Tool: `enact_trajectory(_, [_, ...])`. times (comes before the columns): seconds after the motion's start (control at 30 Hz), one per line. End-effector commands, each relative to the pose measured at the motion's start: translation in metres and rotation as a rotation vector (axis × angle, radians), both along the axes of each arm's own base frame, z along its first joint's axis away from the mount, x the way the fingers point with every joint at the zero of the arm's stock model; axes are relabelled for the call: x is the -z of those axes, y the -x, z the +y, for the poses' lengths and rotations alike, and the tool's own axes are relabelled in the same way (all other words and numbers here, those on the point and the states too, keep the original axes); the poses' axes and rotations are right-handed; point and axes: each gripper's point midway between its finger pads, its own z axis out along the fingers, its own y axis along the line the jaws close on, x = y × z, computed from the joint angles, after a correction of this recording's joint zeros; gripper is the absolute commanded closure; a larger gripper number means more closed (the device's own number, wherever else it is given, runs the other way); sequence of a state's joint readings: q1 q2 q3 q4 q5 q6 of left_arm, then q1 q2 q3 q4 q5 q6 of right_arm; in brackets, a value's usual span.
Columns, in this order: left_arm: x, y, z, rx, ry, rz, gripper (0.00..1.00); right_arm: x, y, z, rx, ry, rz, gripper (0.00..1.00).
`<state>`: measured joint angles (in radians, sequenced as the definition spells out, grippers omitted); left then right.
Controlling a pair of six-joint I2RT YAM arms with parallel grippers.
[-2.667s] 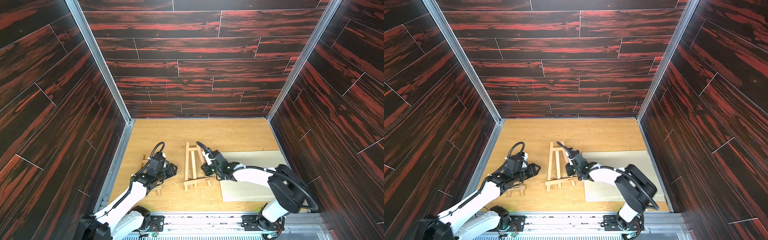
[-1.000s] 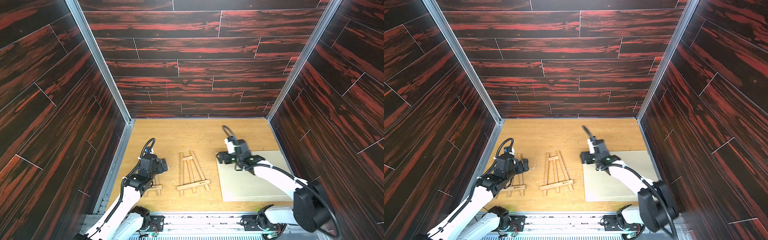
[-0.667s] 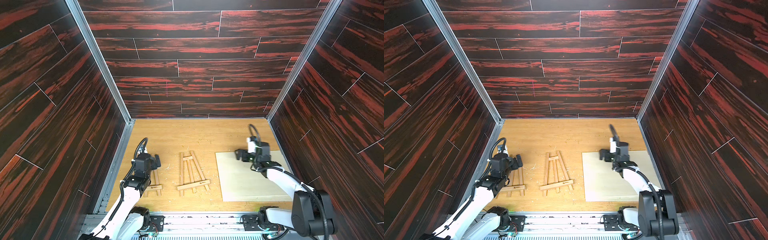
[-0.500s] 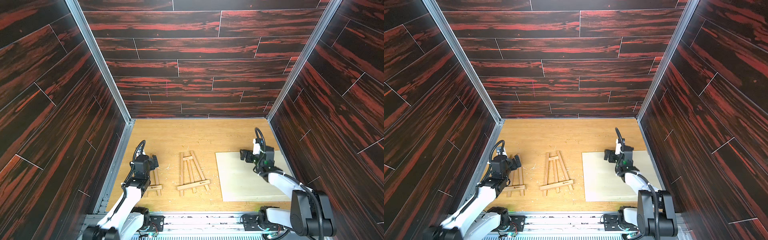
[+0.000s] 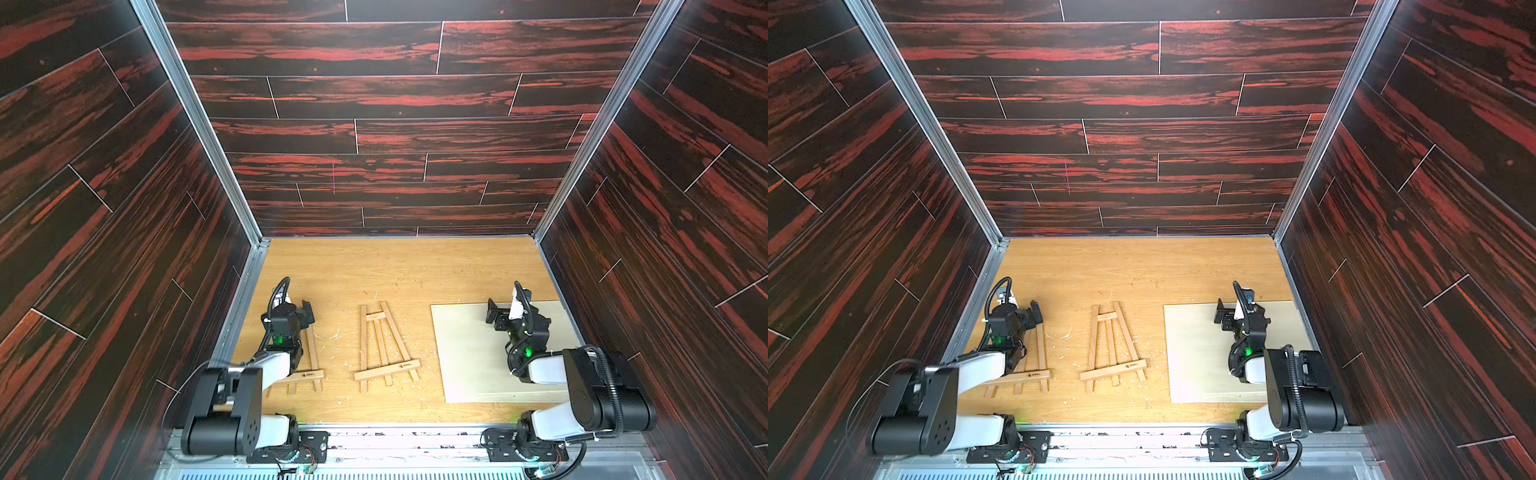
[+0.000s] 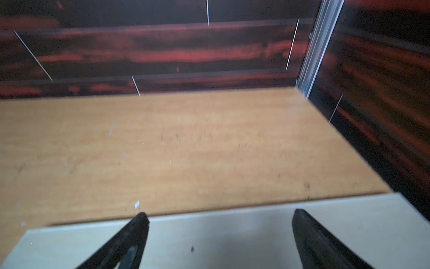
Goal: Disassemble the easel
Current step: Reset both arms
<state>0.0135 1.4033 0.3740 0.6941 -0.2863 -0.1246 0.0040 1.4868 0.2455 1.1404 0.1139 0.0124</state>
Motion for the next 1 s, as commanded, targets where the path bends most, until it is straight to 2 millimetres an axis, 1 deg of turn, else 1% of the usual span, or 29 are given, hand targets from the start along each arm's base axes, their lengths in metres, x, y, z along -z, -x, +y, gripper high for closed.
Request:
enact_trajectory(0.0, [-0.014,-0.013,-0.003,0.035,-0.007,-0.094,0.0,-0.014,0.0,-0.002,0.002,0.02,-0.083,0.01])
enact_trajectory(0.23, [-0.001,-0.017,0.0,0.019,0.004,-0.092,0.0,-0.005,-0.001,-0.005,0.012,0.012,-0.076,0.01])
enact_trajectory(0.37, [0.0,-0.018,0.0,0.024,0.009,-0.082,0.0,-0.006,-0.001,-0.006,0.018,0.013,-0.081,0.01])
enact_trajectory(0.57, [0.001,-0.019,0.001,0.022,0.015,-0.075,0.0,-0.006,-0.003,-0.022,0.118,-0.002,-0.078,0.01])
enact_trajectory(0.97, [0.002,-0.021,0.002,0.026,0.019,-0.062,0.0,-0.003,-0.008,-0.028,0.153,-0.006,-0.047,0.01])
